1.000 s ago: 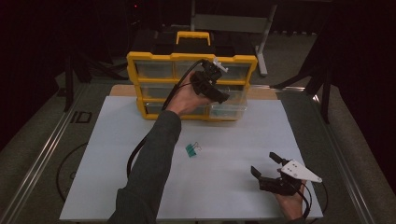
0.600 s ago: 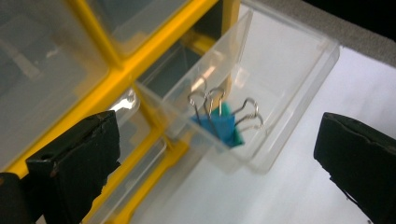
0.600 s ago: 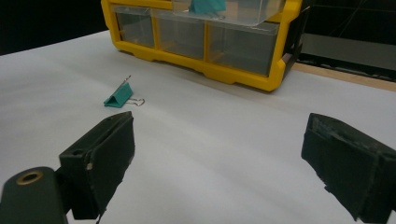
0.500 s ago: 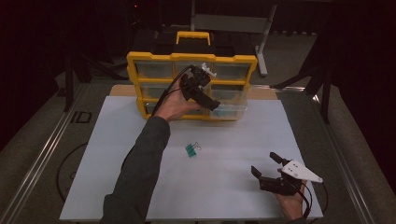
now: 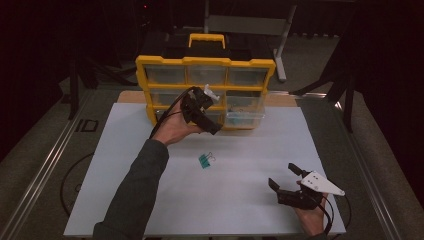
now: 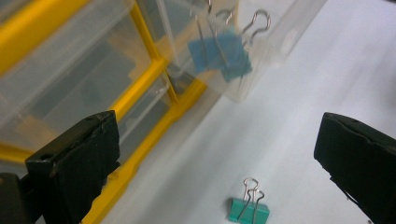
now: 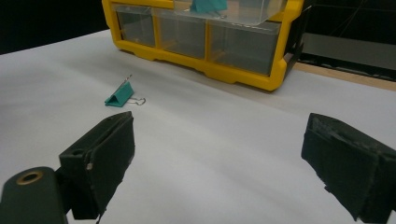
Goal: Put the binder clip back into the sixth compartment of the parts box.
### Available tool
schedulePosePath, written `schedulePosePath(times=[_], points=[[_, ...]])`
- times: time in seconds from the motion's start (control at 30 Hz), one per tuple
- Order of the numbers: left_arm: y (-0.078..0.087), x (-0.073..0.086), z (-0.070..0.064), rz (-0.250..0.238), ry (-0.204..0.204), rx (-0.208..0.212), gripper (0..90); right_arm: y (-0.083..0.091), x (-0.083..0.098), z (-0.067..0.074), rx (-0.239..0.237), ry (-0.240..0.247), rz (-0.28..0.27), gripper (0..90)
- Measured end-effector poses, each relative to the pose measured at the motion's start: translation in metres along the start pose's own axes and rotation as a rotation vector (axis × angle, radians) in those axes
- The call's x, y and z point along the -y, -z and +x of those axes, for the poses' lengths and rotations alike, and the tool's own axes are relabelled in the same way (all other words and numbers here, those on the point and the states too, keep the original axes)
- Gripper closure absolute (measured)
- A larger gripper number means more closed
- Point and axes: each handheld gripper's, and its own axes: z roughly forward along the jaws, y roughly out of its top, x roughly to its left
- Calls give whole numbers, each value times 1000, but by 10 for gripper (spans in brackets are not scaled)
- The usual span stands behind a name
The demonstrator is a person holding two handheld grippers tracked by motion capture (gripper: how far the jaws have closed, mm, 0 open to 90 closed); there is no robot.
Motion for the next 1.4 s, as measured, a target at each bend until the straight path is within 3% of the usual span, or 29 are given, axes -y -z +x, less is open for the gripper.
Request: schedulePosePath(times=[0.47, 0.7, 1.4], points=[[-7, 29, -4, -15, -1, 29, 9, 0, 0, 0, -1, 0, 1, 94], [-16, 52, -9, -22, -6, 65, 9, 0, 0, 0, -1, 0, 2, 94], [-45, 97, -14, 28, 18, 91, 21, 0, 0, 1, 0, 3, 4, 95]])
